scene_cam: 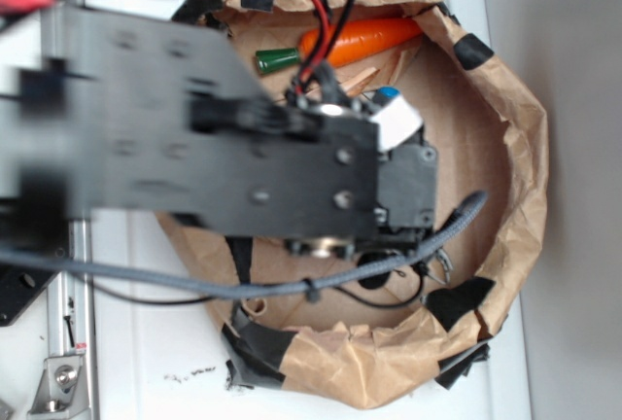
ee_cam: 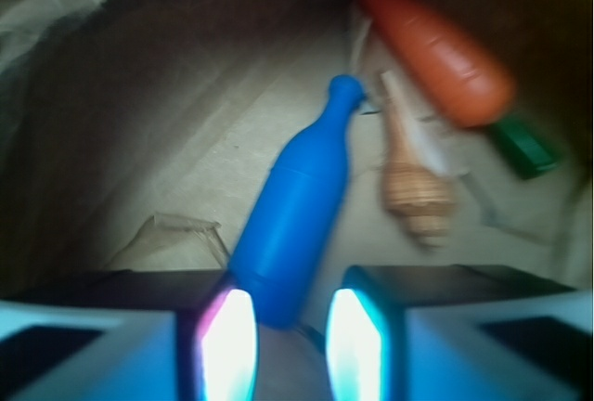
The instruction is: Grab the blue bottle.
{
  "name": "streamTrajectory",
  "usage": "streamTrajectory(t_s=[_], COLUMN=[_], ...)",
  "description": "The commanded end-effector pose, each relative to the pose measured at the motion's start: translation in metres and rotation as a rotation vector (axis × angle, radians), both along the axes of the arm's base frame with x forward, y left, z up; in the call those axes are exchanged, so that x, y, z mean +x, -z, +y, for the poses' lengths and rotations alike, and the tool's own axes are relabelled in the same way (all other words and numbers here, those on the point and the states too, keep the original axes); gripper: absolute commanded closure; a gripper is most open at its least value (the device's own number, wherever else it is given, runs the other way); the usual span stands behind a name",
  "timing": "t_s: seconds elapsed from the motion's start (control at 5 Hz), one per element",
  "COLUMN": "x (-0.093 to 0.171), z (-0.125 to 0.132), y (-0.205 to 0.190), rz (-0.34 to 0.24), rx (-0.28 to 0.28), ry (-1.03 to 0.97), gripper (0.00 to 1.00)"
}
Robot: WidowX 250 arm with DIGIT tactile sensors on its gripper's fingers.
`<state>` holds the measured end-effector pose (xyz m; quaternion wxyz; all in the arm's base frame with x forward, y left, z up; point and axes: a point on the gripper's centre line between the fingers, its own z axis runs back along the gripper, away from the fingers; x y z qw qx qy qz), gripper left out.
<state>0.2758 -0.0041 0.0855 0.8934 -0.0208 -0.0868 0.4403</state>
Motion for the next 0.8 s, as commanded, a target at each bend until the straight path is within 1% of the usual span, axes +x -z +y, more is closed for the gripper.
streamTrajectory(t_s=[0.0,0.2,0.4,0.6], x=[0.021,0.027,0.021,-0.001], z=[0.004,0.003,0.001,0.0], y=[0.049,0.056,0.035,-0.015], rz=[-0.005,0.008,0.006,0.041], rx=[-0.052,-0.035,-0.042,0.007], ry=[-0.039,0.044,0.188,0.438], gripper=[0.0,0.0,1.0,1.0])
